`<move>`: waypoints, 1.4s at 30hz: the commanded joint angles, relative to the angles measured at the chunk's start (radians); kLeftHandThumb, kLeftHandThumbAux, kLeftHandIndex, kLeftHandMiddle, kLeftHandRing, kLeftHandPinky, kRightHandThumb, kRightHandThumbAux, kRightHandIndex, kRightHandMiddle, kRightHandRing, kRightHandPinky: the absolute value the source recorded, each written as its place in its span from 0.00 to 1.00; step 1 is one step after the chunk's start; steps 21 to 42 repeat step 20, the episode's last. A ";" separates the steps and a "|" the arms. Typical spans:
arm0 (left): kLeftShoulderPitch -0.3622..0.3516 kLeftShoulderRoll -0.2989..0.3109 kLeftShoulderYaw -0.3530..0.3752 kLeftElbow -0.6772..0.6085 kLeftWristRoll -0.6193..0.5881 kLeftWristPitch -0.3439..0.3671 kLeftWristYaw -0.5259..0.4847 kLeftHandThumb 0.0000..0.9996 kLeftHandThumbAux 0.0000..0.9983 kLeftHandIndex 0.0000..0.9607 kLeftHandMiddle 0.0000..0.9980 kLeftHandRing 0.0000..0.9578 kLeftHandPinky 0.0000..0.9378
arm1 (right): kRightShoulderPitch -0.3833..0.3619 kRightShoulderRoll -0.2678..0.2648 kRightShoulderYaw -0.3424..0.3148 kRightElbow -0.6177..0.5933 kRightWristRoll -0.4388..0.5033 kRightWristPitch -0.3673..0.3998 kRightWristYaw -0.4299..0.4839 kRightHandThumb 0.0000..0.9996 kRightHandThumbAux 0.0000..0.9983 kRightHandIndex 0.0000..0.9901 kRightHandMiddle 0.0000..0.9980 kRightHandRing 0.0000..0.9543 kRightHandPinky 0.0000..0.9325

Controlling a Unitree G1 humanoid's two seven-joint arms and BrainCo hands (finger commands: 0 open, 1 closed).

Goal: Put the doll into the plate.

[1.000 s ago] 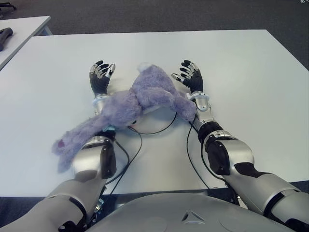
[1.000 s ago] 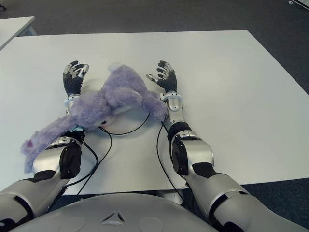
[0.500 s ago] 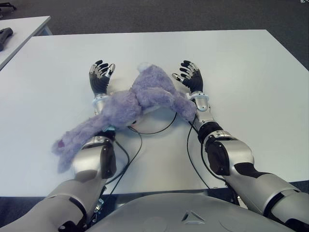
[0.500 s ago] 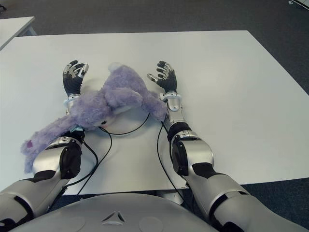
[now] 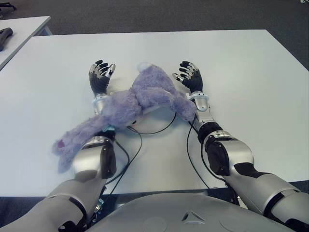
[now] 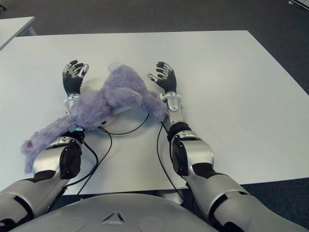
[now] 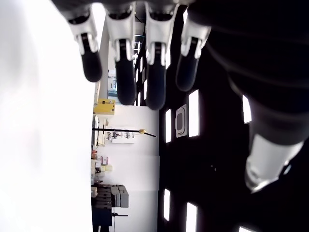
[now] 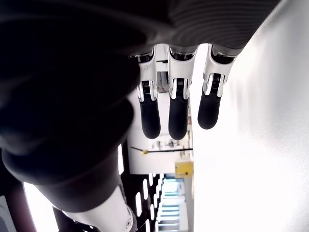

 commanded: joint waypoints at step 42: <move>0.353 -0.083 0.026 0.168 -0.046 -0.023 -0.012 0.00 0.69 0.27 0.33 0.32 0.22 | 0.208 0.063 0.015 0.131 -0.022 0.082 -0.029 0.22 0.93 0.23 0.26 0.26 0.27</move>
